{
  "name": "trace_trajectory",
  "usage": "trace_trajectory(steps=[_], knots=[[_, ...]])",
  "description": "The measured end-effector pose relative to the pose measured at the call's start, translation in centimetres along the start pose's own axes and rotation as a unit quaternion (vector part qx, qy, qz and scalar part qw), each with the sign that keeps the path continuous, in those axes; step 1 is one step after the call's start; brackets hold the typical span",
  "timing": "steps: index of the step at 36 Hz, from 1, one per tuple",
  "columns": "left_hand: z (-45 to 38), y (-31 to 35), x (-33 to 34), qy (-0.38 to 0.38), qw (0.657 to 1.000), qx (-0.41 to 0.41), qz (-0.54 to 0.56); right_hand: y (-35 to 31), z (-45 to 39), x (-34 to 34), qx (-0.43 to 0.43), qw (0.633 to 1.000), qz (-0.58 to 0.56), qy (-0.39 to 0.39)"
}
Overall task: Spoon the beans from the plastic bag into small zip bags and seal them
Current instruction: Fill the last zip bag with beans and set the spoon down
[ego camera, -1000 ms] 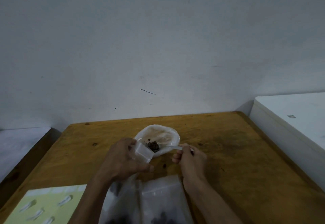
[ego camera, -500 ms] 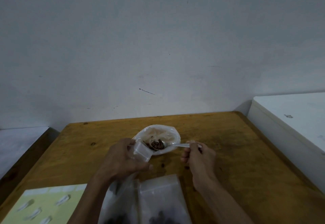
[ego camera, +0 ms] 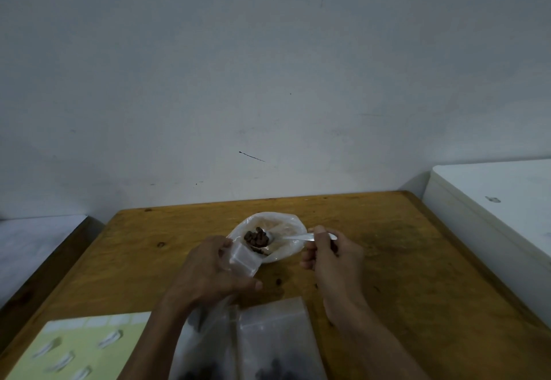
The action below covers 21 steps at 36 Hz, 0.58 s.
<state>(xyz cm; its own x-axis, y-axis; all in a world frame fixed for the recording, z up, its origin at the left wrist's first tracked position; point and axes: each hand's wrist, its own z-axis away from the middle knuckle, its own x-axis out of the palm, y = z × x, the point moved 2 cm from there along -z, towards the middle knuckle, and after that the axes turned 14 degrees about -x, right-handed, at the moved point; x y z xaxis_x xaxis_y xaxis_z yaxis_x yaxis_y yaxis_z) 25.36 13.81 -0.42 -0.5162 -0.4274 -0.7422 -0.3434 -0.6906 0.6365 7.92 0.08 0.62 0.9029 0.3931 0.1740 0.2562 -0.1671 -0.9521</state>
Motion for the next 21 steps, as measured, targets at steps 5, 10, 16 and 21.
trace_trajectory(steps=[5, 10, 16, 21], knots=[[0.2, 0.1, -0.1, 0.003, 1.000, 0.011, 0.017, -1.2, 1.1, 1.0, -0.093, 0.987, 0.082, -0.103], [0.2, -0.2, -0.4, 0.019, 0.999, 0.016, 0.022, -2.0, 1.4, 0.8, -0.253, 0.942, 0.181, -0.128], [0.4, 0.2, -0.5, 0.011, 0.999, 0.011, 0.033, -0.6, 0.9, 0.6, -0.339, 0.892, 0.282, -0.103], [0.6, 0.5, -0.3, 0.016, 1.000, 0.009, 0.025, 1.5, 0.9, 0.9, -0.361, 0.863, 0.339, -0.099]])
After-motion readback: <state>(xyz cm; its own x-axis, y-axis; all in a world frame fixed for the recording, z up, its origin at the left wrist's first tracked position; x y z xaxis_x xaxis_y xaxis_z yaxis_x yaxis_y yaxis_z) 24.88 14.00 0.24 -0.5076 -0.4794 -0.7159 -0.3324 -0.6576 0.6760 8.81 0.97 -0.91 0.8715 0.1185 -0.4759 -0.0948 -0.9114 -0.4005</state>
